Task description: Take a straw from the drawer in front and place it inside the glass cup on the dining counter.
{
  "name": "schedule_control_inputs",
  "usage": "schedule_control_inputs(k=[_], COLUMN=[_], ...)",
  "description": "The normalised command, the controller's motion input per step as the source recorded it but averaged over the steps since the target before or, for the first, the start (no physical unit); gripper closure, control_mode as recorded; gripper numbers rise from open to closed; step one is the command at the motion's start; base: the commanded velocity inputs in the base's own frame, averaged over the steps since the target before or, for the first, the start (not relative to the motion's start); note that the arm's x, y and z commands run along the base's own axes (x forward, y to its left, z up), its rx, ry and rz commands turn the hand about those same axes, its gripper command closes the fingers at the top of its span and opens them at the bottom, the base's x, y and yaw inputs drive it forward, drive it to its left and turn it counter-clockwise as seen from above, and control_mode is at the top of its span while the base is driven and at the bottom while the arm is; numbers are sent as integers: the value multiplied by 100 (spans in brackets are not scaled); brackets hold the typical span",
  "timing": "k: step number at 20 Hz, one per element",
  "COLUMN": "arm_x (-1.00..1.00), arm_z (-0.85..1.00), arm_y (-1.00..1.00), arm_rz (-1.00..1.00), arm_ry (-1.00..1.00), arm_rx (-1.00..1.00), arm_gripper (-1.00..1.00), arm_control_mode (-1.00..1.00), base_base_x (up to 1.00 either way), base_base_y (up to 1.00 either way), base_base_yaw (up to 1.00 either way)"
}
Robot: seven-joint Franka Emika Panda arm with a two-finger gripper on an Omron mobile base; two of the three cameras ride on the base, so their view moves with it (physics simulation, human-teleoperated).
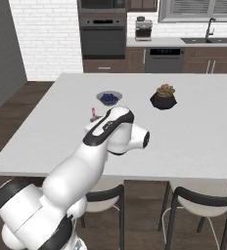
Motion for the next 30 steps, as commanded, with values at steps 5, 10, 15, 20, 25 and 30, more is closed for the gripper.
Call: schedule_control_inputs(k=[5,10,15,20,25,30], arm_x=[14,27,36,45,44,18], arm_z=[-28,-26,-18,-6,-14,-24], arm_y=[0,0,0,0,0,-10], arm_rz=[0,0,0,0,0,0], arm_ry=[0,0,0,0,0,0], arm_rx=[0,0,0,0,0,0], arm_gripper=[100,100,100,100,100,100], arm_control_mode=[-100,-100,-100,-100,-100,-100], base_base_x=[0,0,0,0,0,0], base_base_y=[0,0,0,0,0,0], base_base_yaw=[0,0,0,0,0,0])
